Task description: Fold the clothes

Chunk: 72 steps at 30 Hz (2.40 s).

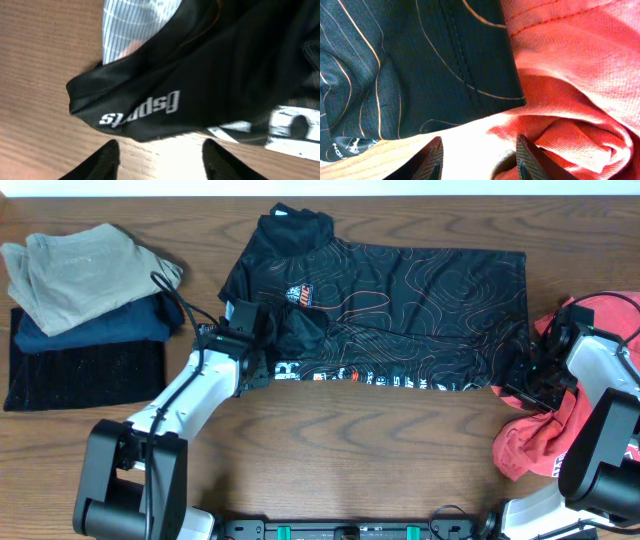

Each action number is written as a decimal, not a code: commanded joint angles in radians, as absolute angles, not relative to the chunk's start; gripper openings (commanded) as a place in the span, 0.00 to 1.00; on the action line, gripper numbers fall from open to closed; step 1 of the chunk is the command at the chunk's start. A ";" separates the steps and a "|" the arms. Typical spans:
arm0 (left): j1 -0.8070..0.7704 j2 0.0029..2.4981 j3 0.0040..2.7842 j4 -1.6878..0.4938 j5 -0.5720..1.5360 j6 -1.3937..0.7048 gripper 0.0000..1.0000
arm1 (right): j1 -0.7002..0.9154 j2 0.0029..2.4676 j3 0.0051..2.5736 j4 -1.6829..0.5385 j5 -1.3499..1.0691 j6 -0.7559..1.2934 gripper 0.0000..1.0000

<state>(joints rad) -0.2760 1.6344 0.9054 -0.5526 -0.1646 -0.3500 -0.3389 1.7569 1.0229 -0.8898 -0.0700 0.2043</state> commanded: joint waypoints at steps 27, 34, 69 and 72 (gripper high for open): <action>-0.276 1.650 0.807 -0.474 -0.270 -0.360 0.57 | -0.340 1.753 1.019 -0.890 -0.057 0.204 0.46; -0.276 1.652 0.799 -0.448 -0.270 -0.353 0.57 | -0.340 1.753 1.019 -0.890 -0.057 0.204 0.45; -0.273 1.541 0.834 -0.472 -0.488 -0.281 0.06 | -0.340 1.753 1.019 -0.886 -0.056 0.204 0.45; -0.249 1.551 0.833 -0.410 -0.547 -0.281 0.06 | -0.340 1.753 1.019 -0.886 -0.056 0.204 0.46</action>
<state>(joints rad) -0.2714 1.5532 0.8177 -0.4358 -0.4324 -0.2974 -0.3389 1.7569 1.0225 -0.8883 -0.0669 0.2043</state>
